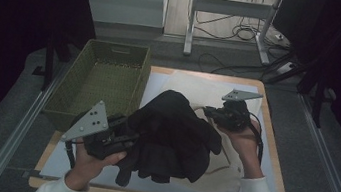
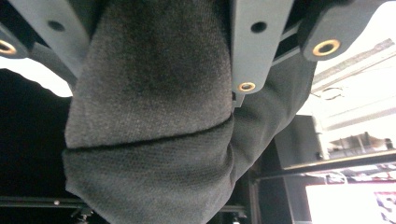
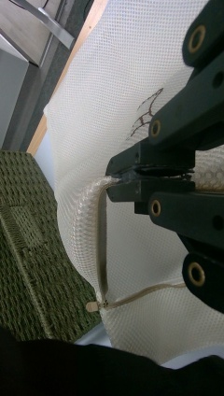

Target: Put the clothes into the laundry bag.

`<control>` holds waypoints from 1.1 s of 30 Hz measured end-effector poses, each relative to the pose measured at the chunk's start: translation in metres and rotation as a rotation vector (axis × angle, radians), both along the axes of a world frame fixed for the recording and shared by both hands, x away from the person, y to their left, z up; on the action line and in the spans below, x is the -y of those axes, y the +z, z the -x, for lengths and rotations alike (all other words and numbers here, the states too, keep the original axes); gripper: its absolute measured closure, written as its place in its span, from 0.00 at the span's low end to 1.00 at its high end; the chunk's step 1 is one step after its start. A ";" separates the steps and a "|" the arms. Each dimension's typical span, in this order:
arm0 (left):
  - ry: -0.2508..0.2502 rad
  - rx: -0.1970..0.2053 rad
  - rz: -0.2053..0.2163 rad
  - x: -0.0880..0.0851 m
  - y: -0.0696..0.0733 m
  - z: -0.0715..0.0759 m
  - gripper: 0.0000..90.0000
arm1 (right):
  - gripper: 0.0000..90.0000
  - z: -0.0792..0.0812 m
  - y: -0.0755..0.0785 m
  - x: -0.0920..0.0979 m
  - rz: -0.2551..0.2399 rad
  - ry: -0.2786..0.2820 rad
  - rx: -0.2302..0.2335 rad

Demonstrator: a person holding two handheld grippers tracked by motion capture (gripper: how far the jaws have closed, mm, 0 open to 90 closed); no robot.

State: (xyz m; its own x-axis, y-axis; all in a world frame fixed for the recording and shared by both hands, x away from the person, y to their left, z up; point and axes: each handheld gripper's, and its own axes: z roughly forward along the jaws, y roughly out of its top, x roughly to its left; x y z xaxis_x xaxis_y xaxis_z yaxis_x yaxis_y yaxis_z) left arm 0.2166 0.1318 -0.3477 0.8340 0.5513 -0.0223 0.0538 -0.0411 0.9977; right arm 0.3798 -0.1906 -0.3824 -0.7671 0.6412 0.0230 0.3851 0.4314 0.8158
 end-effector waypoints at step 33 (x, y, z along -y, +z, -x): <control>-0.040 -0.107 -0.135 0.043 -0.041 -0.019 0.73 | 0.96 0.001 0.000 -0.001 0.004 0.000 0.008</control>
